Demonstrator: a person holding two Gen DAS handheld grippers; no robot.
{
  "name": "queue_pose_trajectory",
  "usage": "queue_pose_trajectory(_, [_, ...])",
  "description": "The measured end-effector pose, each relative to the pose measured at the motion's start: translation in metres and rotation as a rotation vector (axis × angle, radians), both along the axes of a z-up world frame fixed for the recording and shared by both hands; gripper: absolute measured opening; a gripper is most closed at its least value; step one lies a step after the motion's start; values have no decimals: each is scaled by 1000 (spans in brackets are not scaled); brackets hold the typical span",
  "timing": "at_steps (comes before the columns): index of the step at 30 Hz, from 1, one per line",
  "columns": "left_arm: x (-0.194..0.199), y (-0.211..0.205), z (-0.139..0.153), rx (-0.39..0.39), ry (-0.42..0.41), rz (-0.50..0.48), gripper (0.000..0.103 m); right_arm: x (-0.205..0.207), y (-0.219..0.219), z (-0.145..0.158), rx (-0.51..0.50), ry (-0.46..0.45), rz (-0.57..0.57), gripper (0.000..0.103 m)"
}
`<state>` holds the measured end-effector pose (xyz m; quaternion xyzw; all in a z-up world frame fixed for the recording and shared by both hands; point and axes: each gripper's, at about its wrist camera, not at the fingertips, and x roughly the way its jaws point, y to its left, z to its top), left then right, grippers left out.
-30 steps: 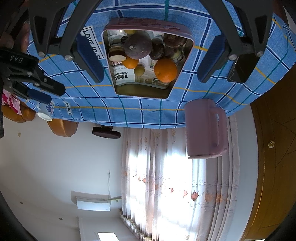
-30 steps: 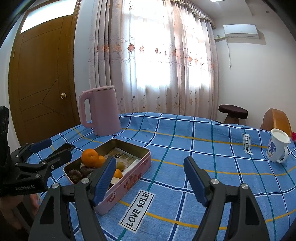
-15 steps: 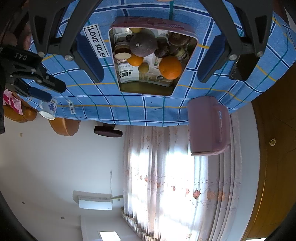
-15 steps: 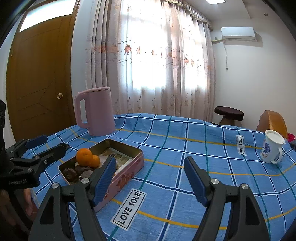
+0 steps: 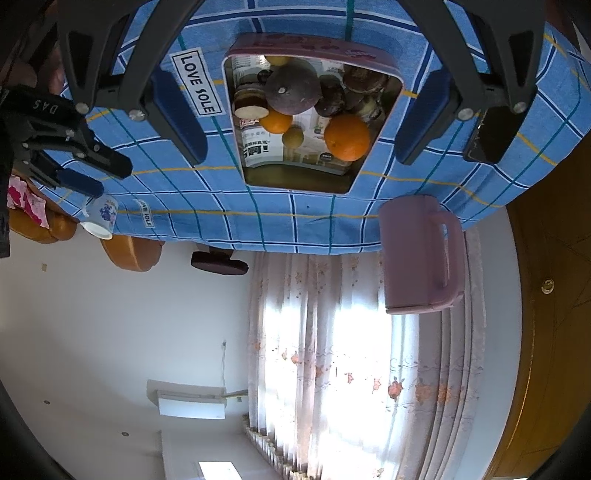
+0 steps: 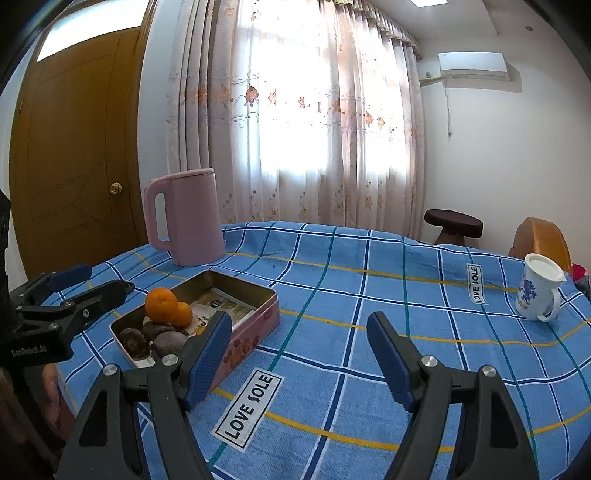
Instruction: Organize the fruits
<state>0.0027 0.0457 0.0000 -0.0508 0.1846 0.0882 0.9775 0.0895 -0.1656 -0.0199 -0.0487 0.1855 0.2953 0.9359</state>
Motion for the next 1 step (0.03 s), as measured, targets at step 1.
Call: queue_pose_trajectory(1, [0, -1, 0, 1, -1, 1, 103, 0, -2, 0, -1, -2, -3, 77])
